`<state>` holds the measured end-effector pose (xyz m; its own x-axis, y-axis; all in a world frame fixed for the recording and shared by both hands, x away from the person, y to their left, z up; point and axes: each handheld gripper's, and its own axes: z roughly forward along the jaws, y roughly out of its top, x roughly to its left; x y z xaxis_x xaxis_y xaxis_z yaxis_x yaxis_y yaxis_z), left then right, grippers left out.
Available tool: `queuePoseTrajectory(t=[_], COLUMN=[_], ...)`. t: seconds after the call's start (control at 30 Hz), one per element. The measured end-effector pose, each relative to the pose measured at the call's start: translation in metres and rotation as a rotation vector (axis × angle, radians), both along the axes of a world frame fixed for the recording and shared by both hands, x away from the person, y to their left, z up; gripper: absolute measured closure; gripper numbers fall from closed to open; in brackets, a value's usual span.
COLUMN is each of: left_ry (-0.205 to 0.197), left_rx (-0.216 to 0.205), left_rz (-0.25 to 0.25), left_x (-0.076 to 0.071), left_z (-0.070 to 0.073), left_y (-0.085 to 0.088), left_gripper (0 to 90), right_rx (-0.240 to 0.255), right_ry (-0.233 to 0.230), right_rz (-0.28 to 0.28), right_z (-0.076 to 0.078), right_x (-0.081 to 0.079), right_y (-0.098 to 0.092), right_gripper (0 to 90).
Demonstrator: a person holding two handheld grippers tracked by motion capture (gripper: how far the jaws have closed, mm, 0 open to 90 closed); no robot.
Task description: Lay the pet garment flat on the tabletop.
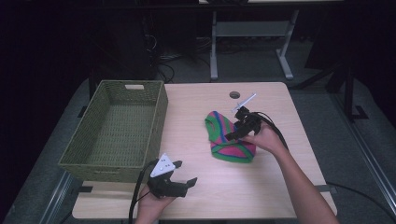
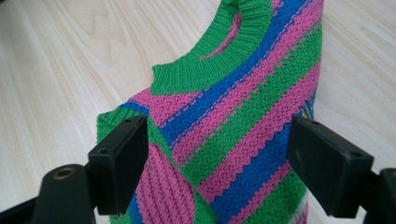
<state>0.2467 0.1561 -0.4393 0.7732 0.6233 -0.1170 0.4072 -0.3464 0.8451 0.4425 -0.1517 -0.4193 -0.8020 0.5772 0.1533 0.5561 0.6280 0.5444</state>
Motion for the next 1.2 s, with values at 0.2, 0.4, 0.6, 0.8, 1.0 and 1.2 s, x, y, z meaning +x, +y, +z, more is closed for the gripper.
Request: queuePoseTrajectory(t=[0.2, 0.4, 0.6, 0.8, 1.0, 1.2], left_ry=[0.004, 0.007, 0.014, 0.018, 0.017, 0.020], left_rx=[-0.003, -0.006, -0.003, -0.011, -0.005, -0.007], left_rz=[-0.001, 0.000, -0.004, 0.002, -0.001, 0.012], left_x=[0.000, 0.001, 0.001, 0.001, 0.001, 0.001], left_z=[0.000, -0.001, -0.001, -0.001, -0.001, -0.001], left_y=[-0.001, -0.001, -0.001, 0.000, -0.001, 0.000], left_gripper=[17.1, 17.1, 17.2, 17.2, 17.2, 17.3], right_rx=[-0.029, -0.059, -0.092, -0.128, -0.161, -0.176], right_ry=[0.011, 0.031, 0.030, 0.001, -0.012, -0.015], right_rz=[-0.006, -0.019, -0.037, -0.040, -0.047, -0.056], right_z=[-0.007, -0.017, -0.028, -0.031, -0.031, -0.030], right_x=[0.003, 0.007, 0.008, 0.005, 0.003, 0.001], right_y=[0.004, 0.009, 0.016, 0.021, 0.025, 0.028], right_gripper=[21.2, 21.5, 20.3, 20.8, 23.5, 32.5])
